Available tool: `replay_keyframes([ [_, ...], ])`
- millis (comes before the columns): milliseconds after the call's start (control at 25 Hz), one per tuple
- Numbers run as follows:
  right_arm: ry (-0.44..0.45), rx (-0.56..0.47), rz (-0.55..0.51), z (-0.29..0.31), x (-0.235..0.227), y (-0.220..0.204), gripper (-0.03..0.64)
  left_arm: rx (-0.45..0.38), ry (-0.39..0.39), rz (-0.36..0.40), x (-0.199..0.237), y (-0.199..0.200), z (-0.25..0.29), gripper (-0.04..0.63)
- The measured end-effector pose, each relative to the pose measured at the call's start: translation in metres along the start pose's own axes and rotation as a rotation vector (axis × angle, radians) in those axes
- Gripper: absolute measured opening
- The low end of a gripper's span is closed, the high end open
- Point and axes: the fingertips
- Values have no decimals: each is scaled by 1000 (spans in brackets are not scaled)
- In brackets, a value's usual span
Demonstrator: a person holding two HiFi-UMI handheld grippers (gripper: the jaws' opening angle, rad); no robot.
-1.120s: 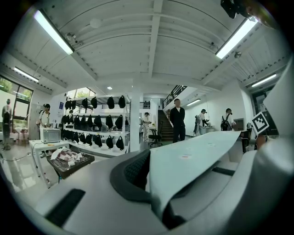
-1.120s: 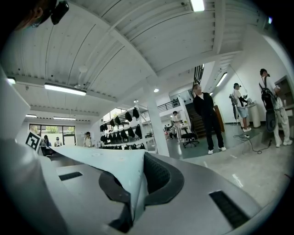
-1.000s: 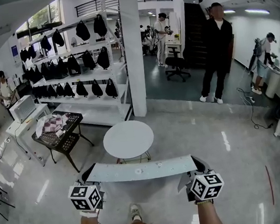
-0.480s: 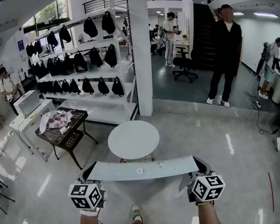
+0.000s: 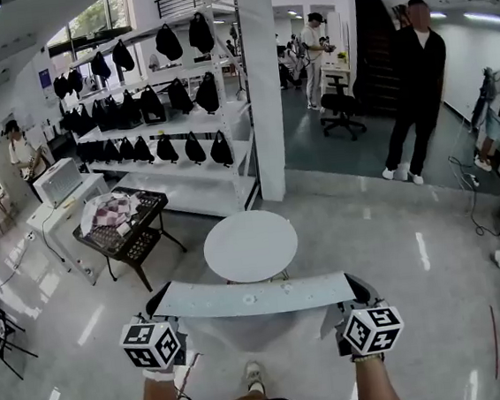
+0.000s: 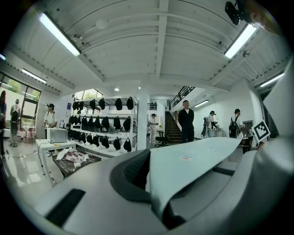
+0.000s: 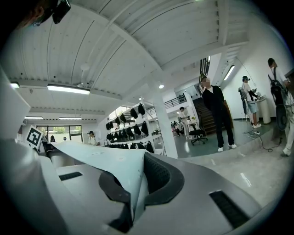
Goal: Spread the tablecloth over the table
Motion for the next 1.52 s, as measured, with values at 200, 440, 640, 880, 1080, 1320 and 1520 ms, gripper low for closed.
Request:
replay_keyframes([
  [200,7,-7,0,19,5,6,28,-3,3,-1,13,5,12,20],
  [440,-2,-13,12,50,6,14,28,8,-10,-15,31,8,40,20],
  [640,-9,-8,15,76,5,18,28,0,-17,-16,46,16,66,20],
  [880,-8,2,-11,117,12,26,28,-33,-11,-44,76,19,97,20],
  [1080,-17,14,-34,156,18,30,28,-31,-18,-55,105,18,129,20],
  [1320,-42,16,-61,202,27,41,28,-35,-38,-69,141,20,169,21],
  [1520,-62,11,-88,232,42,48,28,-65,-52,-76,173,28,193,20],
])
Point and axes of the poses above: the fingertips, and each gripper's own axes: z forward along the fingers, x to its left, y out of its top, and after that the axes turned 13 degrees about -y, right-handed
